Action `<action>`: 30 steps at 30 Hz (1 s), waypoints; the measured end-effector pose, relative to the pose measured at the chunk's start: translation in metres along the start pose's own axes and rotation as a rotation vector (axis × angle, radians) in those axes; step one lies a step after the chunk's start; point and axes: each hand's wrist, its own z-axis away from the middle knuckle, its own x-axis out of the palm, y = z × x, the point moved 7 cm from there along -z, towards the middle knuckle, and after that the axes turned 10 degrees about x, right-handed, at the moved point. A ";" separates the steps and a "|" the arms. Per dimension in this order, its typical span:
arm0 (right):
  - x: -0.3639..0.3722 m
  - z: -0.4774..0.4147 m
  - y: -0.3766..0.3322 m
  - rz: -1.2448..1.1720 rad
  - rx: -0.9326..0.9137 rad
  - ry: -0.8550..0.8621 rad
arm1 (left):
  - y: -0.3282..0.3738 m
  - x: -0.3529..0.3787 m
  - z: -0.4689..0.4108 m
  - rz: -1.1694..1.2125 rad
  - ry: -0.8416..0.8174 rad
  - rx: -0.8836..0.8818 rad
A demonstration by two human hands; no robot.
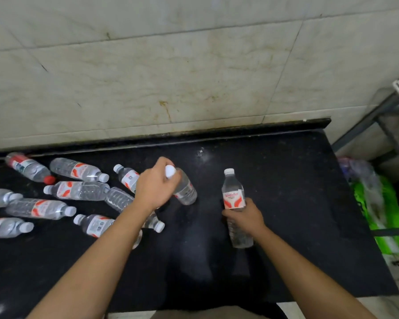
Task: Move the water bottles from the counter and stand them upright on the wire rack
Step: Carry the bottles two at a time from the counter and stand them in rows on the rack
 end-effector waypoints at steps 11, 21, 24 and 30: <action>-0.028 0.018 -0.009 -0.199 -0.334 -0.029 | 0.004 0.050 0.043 0.148 0.140 -0.073; -0.017 0.023 0.004 -0.246 -0.273 0.044 | -0.016 0.069 0.052 0.390 0.048 -0.111; -0.021 0.031 0.003 -0.320 -0.259 0.069 | -0.015 0.070 0.045 0.425 0.072 -0.128; -0.039 0.048 0.015 -0.578 -0.188 0.062 | -0.008 0.074 0.020 0.436 0.075 -0.138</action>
